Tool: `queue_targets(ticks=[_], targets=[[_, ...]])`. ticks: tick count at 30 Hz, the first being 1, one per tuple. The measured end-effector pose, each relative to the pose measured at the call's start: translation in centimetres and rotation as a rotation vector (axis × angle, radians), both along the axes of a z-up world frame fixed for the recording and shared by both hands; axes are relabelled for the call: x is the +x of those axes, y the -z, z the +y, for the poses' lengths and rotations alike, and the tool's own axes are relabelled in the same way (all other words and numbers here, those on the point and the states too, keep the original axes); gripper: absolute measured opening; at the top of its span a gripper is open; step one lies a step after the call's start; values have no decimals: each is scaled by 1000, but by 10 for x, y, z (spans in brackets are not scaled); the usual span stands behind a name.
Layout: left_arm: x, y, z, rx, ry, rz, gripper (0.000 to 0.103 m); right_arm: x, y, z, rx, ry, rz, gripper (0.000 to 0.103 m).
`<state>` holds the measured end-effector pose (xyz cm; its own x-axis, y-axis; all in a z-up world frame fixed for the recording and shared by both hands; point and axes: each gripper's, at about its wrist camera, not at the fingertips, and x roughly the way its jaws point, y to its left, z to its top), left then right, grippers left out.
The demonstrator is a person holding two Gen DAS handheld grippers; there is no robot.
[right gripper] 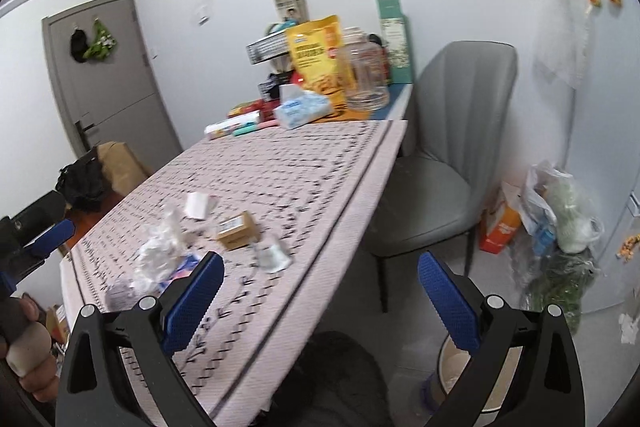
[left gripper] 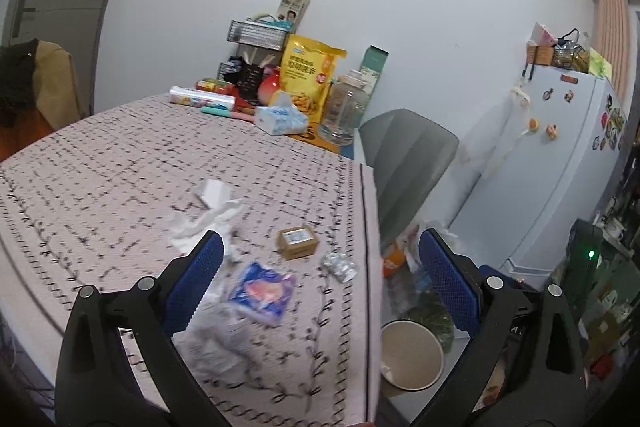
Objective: Collect trash
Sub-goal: 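Return both tools to the table above the remaining trash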
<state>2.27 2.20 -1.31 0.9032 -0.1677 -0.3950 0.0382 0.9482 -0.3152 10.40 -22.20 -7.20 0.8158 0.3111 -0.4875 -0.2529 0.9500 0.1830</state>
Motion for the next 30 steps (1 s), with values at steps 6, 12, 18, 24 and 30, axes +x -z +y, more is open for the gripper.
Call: queue_targets(ticks=[6,12,18,24,30], targets=[[-14,16,20,22,-45,49,97,-5,6,27,24,-107,53,95],[-18,40,37,71,-110,133,97,-9,11,49,4,-176,75,95],[-14,71,54,9,-107,237,97,-8,21,63,-25,-202,117,95],[-6,91,56,-9,-85,275,94,-3,32,70,-37,-213,146,95],[13,100,49,-24,-57,309,69,2,40,75,-48,-239,182,95]])
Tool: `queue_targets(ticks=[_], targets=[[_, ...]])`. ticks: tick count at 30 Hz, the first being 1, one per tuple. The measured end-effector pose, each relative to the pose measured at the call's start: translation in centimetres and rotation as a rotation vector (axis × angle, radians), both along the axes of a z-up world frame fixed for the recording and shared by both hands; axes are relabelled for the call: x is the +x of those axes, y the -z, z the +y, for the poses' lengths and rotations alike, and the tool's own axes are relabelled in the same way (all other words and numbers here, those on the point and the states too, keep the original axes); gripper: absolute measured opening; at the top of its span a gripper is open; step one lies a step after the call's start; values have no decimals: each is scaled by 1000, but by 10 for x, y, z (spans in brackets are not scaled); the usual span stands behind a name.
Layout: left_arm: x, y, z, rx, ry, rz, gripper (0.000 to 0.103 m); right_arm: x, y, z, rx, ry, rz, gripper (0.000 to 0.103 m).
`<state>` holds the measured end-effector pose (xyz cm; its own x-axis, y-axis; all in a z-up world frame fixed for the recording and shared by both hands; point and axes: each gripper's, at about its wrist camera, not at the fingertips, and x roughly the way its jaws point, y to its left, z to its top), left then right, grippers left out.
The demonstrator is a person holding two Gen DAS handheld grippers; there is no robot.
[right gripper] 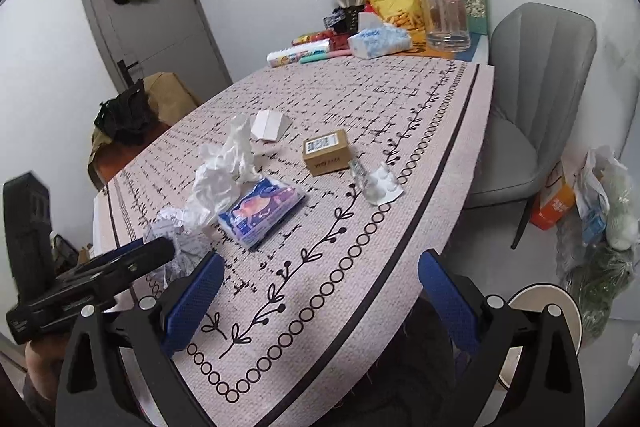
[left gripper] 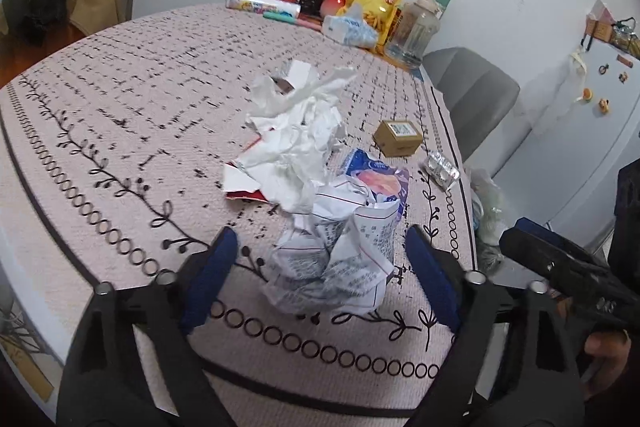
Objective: Collect trash
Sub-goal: 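Return both tools to the table above the remaining trash, then grasp the paper receipts with the left gripper while the right grasps the blue tissue pack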
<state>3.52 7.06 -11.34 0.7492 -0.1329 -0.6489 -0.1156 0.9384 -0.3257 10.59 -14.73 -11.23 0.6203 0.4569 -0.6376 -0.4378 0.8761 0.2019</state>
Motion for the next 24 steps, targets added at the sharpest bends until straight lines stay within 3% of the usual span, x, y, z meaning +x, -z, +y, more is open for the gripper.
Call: queue_targets(ticks=[1,7,13,16,24], targets=[[3,2,-1,-1,4,15,54,0,0,2,-8,-5,-3,95],[-5,-10,7,3,-23,-14,38,6,2,16,-15,-51,2,95],[-17,-28,30,-14,-74,-62,35,19,9,47,-25,-115,49,89],[-23,-36,40,-31,-94,-86,35,30,15,65,-18,-135,116,84],[-30,-40,61,-40,-145,-108,35,55,28,99,-61,-117,153,82]])
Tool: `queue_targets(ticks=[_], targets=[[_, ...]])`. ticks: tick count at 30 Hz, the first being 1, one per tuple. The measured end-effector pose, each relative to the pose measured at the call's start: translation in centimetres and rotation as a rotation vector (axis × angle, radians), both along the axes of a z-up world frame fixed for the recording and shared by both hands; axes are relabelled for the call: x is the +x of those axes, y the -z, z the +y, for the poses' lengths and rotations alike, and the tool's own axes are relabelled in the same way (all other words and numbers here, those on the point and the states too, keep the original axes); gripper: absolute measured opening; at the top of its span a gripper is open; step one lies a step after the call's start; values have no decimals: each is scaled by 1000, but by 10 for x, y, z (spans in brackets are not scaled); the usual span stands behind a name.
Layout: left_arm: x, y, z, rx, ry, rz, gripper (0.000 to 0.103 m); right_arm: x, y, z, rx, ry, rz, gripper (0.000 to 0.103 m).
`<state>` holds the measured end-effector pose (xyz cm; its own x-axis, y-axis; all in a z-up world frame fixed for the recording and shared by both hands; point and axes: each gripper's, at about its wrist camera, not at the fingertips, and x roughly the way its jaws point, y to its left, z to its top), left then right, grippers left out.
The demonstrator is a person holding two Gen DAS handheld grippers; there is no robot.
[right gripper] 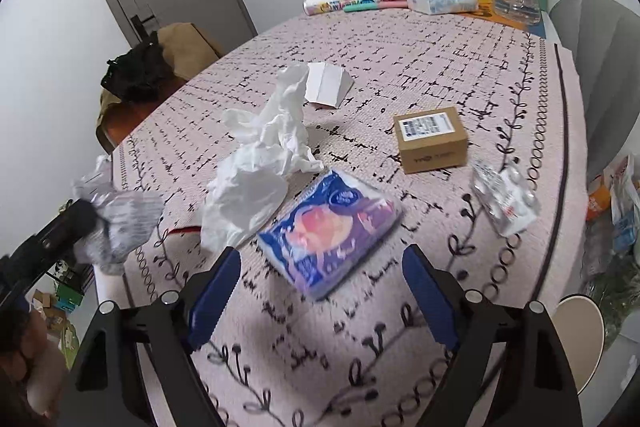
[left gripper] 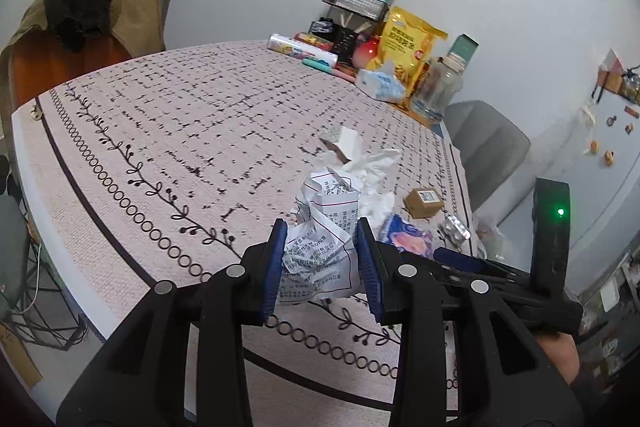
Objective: Collect trash
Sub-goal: 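Grasp the paper receipts with the left gripper while the right grasps the blue tissue pack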
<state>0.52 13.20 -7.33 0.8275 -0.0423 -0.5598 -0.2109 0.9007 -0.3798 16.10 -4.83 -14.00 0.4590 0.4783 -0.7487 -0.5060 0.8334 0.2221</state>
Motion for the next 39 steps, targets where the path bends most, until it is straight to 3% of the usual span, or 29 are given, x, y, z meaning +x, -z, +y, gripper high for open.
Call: queue_targets(ticks=[7,12,16,20,25,27,29,32,34,39], targets=[[3,7,3,-13,-7,11,35,8,4,10,-43,26,-30,77],[3,9,2,-12,-2,5,35,1,4,-10,-109,62,-71,77],[6,12,-1,-20,3,6,35,-4,-2,-24,-112,95,-90,71],[7,11,0,-11,-1,5,35,-7,-5,-18,-87,53,-99,77],[4,5,4,0,-27,-9,35,-1,2,8,-128,7,-111,77],[3,1,5,6,-36,-16,35,2,5,16,-154,-3,-116,70],[2,-2,6,11,-39,-22,35,3,7,20,-183,-11,-128,50],[3,-7,5,15,-37,-32,35,3,3,13,-133,-22,-102,39],[4,-10,2,17,-30,-38,35,1,-2,6,-114,-11,-100,33],[10,-17,-13,32,7,-53,35,-8,-15,-13,-76,2,-111,29]])
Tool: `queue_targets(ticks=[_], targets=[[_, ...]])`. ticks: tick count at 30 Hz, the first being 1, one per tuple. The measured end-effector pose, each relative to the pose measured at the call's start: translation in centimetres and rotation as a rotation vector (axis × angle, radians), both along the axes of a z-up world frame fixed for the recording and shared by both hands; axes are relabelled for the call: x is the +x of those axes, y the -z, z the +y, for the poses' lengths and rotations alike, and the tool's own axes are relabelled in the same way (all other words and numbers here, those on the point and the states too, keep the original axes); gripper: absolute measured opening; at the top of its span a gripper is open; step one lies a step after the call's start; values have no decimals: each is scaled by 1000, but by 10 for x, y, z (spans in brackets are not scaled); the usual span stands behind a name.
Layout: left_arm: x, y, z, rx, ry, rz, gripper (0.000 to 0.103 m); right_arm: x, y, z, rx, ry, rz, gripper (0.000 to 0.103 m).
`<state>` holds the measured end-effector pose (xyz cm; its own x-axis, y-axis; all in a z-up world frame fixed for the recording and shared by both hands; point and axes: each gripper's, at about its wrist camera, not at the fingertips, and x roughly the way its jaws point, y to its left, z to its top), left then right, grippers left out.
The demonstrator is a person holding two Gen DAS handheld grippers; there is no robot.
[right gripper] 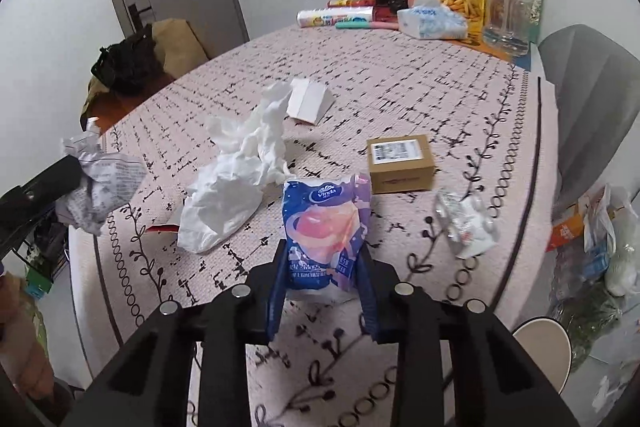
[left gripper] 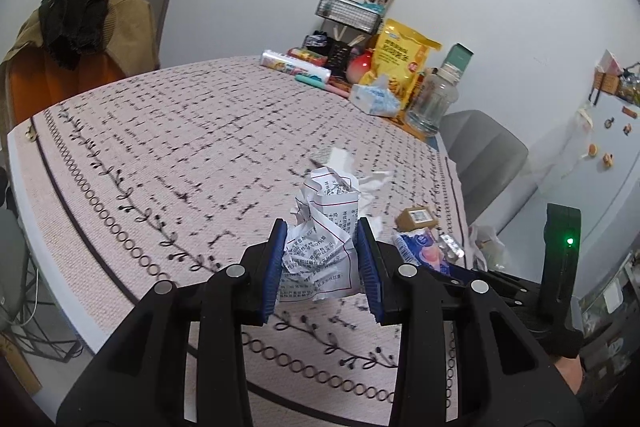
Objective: Collect trash
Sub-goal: 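Grasp the paper receipts with the left gripper while the right grasps the blue tissue pack, then carry the receipts and tissue pack with both grippers over the beige bin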
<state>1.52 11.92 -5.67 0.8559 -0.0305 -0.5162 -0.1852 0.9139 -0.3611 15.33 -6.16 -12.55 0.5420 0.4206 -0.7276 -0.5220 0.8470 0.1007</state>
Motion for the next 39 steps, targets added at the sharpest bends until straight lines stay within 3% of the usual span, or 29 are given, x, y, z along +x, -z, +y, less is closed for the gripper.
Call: queue_targets(ticks=[10,22,31,39], targets=[[17,-17,-32,26,67,-25,35,-16,-31,-32,107,1,-43,26],[65,-32,-101,45,212,-35,35,-14,-63,-122,171,164,-116,26],[97,-33,-169,64,338,-21,35,-9,-62,-197,179,313,-129,26],[125,-25,-222,82,426,20,35,-5,-42,-259,176,438,-102,26]])
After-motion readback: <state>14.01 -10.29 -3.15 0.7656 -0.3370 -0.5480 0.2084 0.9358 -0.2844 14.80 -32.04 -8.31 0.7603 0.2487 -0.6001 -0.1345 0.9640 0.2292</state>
